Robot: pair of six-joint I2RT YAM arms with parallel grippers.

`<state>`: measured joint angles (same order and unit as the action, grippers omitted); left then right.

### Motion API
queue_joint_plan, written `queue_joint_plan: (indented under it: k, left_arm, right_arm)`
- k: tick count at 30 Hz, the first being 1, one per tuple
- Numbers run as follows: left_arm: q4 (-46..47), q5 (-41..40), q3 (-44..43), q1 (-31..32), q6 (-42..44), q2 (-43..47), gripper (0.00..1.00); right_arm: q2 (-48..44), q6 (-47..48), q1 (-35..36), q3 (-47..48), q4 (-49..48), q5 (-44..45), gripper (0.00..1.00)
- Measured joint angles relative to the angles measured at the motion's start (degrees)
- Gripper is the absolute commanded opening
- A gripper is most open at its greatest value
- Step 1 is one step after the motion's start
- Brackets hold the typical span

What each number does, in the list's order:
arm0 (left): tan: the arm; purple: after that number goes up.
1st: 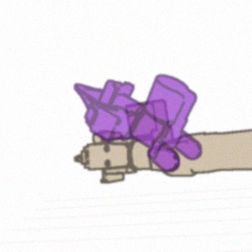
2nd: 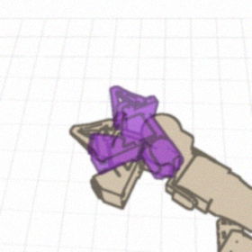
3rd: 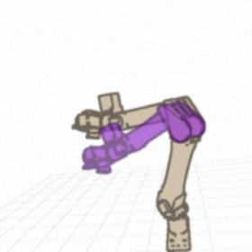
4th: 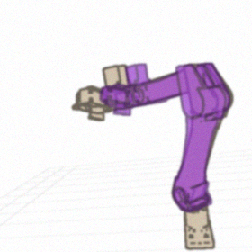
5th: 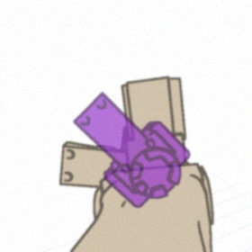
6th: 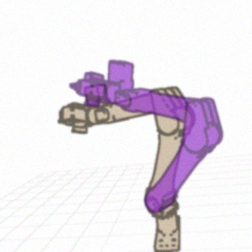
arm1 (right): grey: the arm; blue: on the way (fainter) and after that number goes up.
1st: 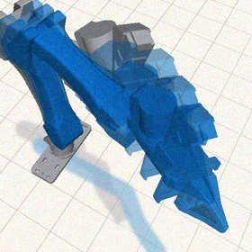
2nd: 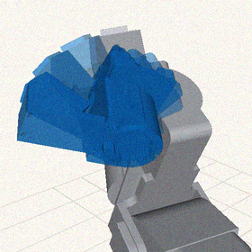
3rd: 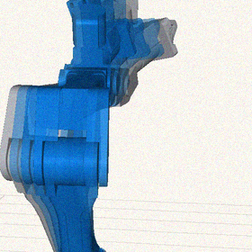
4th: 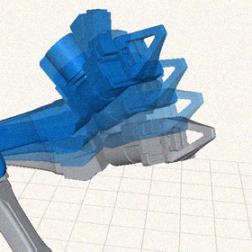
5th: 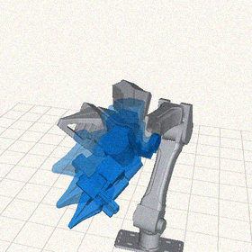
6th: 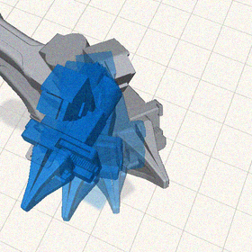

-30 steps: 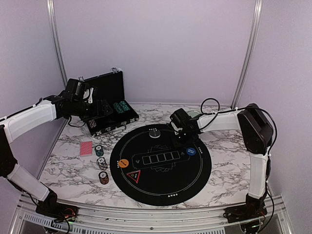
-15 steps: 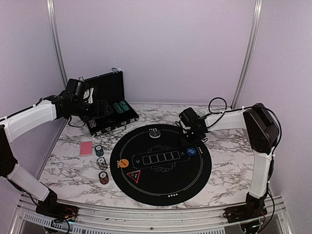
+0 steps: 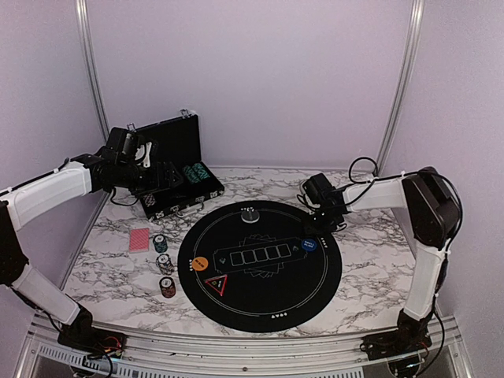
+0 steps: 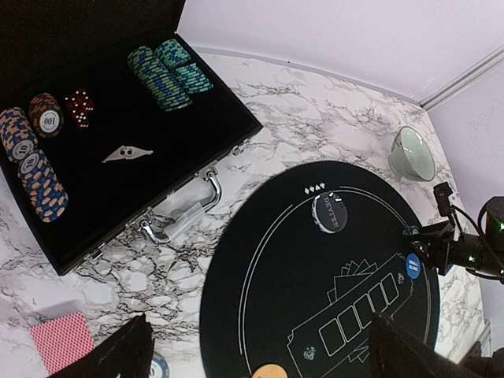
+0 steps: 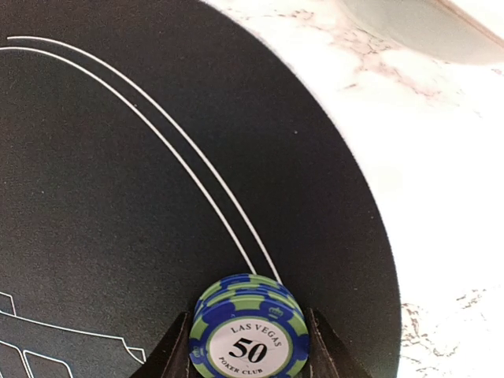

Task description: Distribute texas hold em gaming equipment

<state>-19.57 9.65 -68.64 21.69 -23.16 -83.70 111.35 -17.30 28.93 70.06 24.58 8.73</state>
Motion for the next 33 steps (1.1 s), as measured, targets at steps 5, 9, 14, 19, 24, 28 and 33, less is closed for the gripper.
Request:
queue_joint_plan:
  k: [5, 9, 14, 19, 24, 28, 33]
  left_arm:
    - [0.0, 0.22, 0.0, 0.0, 0.0, 0.0, 0.96]
    - [0.0, 0.37, 0.0, 0.0, 0.0, -0.02, 0.96]
    - [0.0, 0.39, 0.0, 0.0, 0.0, -0.02, 0.96]
    - [0.0, 0.39, 0.0, 0.0, 0.0, -0.02, 0.96]
    - [0.0, 0.39, 0.0, 0.0, 0.0, -0.02, 0.96]
    - [0.0, 0.42, 0.0, 0.0, 0.0, -0.02, 0.96]
    - [0.0, 0.42, 0.0, 0.0, 0.0, -0.02, 0.97]
  right_arm:
    - [-0.37, 0.0, -0.35, -0.63, -0.48, 0.0, 0.35]
    - [-0.79, 0.0, -1.01, -1.2, -0.63, -0.02, 0.35]
    - [-1.16, 0.02, -1.51, -1.73, -0.76, 0.0, 0.35]
    - [-1.46, 0.11, -2.03, -2.14, -0.79, -0.02, 0.36]
    - [-1.49, 0.24, -2.12, -2.14, -0.74, -0.02, 0.36]
    - [-1.51, 0.39, -2.19, -2.16, -0.72, 0.0, 0.36]
    - [-1.7, 0.42, -2.38, -2.4, -0.74, 0.0, 0.37]
